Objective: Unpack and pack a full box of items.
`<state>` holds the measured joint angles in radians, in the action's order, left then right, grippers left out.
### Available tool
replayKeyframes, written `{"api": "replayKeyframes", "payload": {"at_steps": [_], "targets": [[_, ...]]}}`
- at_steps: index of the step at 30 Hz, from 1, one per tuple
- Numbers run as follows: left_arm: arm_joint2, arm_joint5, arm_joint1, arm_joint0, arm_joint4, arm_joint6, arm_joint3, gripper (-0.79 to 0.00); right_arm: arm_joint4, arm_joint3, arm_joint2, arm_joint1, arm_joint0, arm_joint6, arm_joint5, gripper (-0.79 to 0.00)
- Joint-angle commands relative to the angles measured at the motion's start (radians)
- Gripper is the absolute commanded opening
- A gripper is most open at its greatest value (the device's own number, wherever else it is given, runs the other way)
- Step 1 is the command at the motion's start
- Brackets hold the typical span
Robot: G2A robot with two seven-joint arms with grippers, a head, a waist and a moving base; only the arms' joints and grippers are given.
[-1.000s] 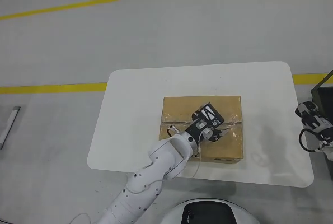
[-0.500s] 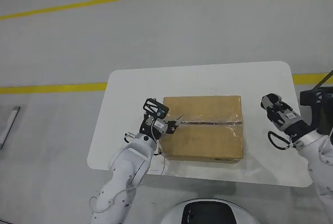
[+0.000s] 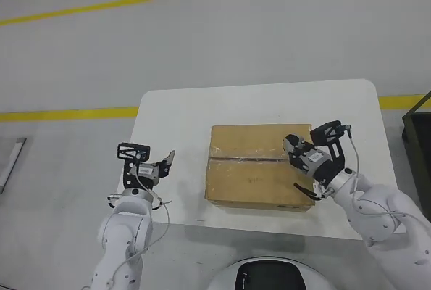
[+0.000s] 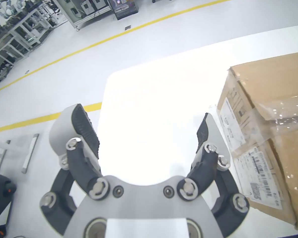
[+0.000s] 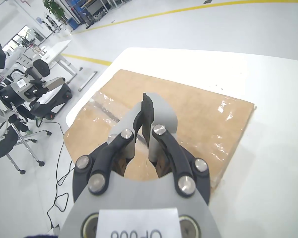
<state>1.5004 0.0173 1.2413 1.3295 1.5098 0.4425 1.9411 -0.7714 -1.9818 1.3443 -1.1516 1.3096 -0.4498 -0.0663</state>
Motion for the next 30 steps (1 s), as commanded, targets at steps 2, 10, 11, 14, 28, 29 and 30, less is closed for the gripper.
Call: {"api": "replayKeyframes", "payload": {"at_steps": [2, 10, 11, 14, 28, 29, 30], "targets": [[0.021, -0.025, 0.000, 0.012, -0.006, 0.001, 0.001, 0.000, 0.000, 0.000, 0.000, 0.000, 0.000, 0.000, 0.000, -0.785], [0.037, -0.036, 0.000, 0.016, -0.002, -0.012, -0.004, 0.000, -0.113, -0.012, -0.133, -0.013, -0.060, 0.019, -0.027, -0.785], [0.037, -0.036, 0.000, 0.016, -0.002, -0.012, -0.004, 0.000, -0.139, -0.005, -0.172, -0.018, -0.084, 0.024, -0.024, -0.785], [0.037, -0.036, 0.000, 0.016, -0.002, -0.012, -0.004, 0.000, -0.226, 0.042, -0.300, -0.040, -0.167, 0.042, 0.004, -0.785], [0.037, -0.036, 0.000, 0.016, -0.002, -0.012, -0.004, 0.000, -0.336, 0.247, -0.458, -0.102, -0.295, 0.046, 0.156, -0.785], [0.037, -0.036, 0.000, 0.016, -0.002, -0.012, -0.004, 0.000, -0.335, 0.247, -0.449, -0.101, -0.288, 0.044, 0.156, -0.785], [0.037, -0.036, 0.000, 0.016, -0.002, -0.012, -0.004, 0.000, -0.335, 0.248, -0.439, -0.100, -0.280, 0.040, 0.156, -0.785]]}}
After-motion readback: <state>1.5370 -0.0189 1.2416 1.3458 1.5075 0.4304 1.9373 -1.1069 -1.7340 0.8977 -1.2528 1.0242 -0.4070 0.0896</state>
